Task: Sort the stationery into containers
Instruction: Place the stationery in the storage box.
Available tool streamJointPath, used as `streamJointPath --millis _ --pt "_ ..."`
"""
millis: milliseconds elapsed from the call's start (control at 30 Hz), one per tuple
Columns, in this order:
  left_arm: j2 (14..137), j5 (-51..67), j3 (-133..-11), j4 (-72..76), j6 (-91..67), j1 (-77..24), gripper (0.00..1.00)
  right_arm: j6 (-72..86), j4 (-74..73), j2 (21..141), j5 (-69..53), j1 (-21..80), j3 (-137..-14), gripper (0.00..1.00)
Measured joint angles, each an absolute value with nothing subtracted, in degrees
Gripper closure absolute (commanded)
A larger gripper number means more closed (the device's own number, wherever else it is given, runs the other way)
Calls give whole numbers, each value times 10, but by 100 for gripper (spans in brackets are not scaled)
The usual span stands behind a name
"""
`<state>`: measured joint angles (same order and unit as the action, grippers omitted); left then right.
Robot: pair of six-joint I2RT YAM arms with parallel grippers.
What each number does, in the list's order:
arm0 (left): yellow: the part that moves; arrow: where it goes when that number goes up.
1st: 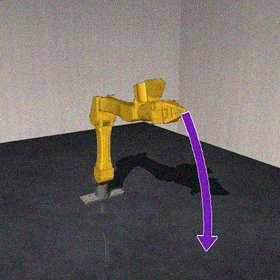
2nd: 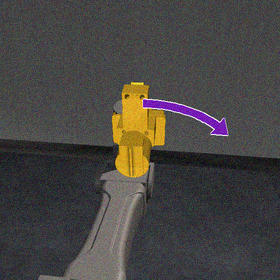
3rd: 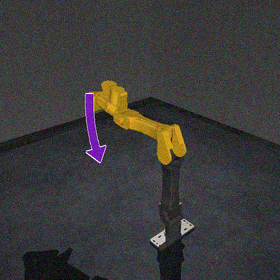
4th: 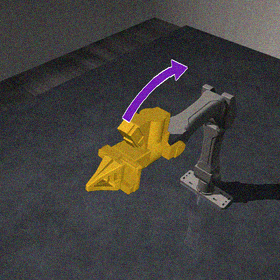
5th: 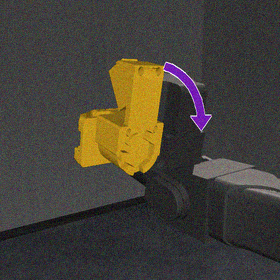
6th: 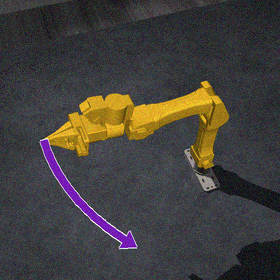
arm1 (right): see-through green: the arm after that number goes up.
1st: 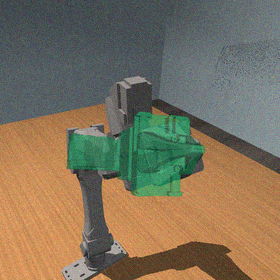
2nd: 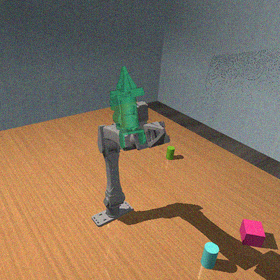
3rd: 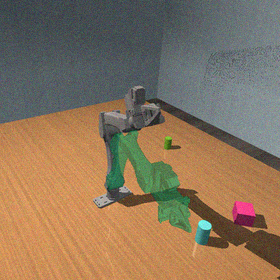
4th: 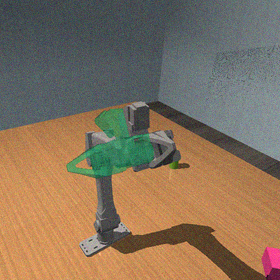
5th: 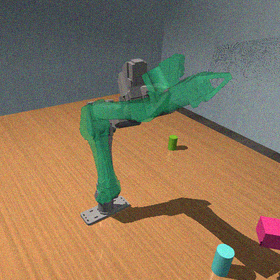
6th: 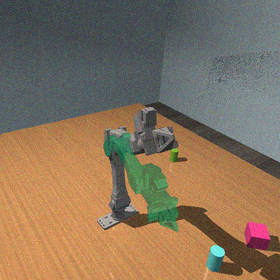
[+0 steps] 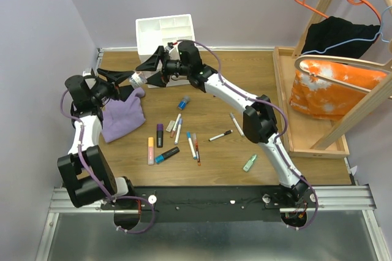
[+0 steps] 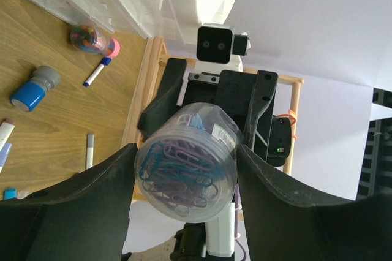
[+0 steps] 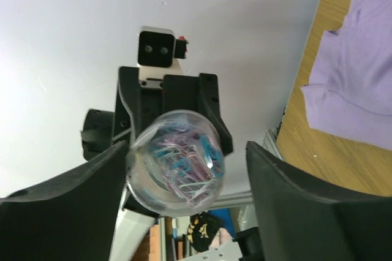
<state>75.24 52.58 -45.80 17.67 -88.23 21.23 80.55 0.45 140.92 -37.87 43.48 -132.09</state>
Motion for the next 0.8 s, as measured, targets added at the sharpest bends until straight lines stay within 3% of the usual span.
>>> streamJointPath --millis 100,400,700,800 --pt "767 538 -483 157 -859 216 58 794 25 1397 -378 427 -1288 1" --pt "847 559 -653 168 -795 209 68 649 -18 1268 -398 357 -1134 0" --pt "886 571 -810 191 -726 169 77 536 -60 1239 -399 286 -1109 0" --pt "943 565 -938 87 -603 129 79 511 -65 1234 -402 290 -1094 0"
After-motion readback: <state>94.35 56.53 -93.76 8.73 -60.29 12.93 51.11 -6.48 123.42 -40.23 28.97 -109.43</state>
